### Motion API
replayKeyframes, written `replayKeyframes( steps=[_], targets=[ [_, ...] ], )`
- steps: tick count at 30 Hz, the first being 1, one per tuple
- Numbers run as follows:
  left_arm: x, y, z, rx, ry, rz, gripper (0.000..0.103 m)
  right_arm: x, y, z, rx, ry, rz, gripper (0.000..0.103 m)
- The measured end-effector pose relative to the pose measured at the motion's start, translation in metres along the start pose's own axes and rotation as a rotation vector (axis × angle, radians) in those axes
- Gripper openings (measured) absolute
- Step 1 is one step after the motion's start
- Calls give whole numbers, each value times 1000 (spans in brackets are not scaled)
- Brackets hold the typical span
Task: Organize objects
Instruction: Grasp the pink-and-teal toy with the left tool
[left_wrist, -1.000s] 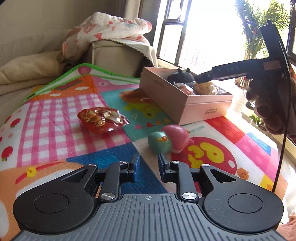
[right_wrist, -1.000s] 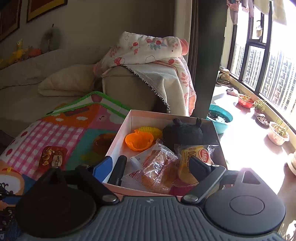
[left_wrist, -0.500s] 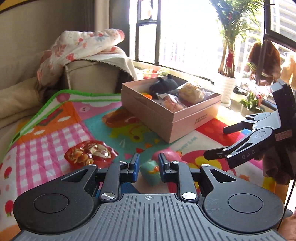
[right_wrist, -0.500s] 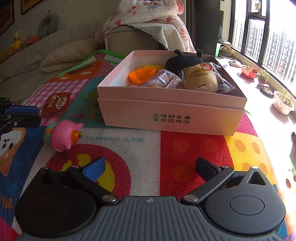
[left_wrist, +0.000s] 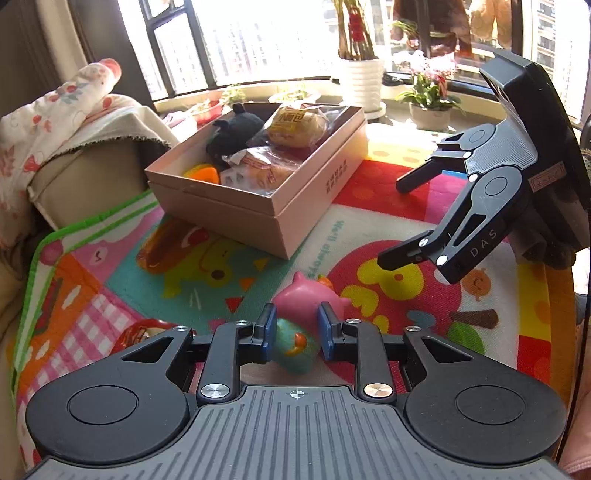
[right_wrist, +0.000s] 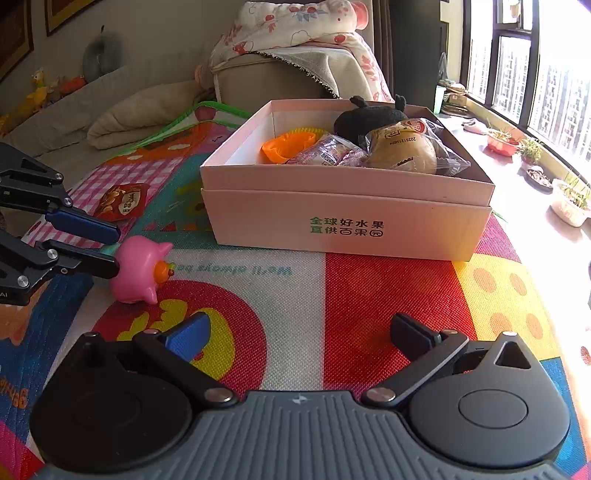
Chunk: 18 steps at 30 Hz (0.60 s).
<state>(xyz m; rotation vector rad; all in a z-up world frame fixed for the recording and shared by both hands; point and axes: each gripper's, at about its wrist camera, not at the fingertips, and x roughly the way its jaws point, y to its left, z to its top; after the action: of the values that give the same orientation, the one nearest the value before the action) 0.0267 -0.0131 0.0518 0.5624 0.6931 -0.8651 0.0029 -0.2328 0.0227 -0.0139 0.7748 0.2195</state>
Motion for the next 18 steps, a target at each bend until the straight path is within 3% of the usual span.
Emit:
replayKeyframes(
  steps=[4, 6, 9, 14, 18],
  targets=[
    [-4, 3, -8, -20, -4, -34, 29, 0, 1, -1, -7, 2, -5, 103],
    [-5, 2, -10, -11, 2, -41, 41, 1, 1, 0, -11, 3, -8, 103],
    [-3, 3, -12, -27, 11, -21, 46, 1, 3, 0, -18, 4, -13, 103],
    [-1, 20, -20, -226, -26, 46, 45, 3, 6, -1, -36, 10, -25, 103],
    [7, 24, -25, -322, -44, 99, 44, 4, 6, -1, -34, 13, -29, 103]
  ],
)
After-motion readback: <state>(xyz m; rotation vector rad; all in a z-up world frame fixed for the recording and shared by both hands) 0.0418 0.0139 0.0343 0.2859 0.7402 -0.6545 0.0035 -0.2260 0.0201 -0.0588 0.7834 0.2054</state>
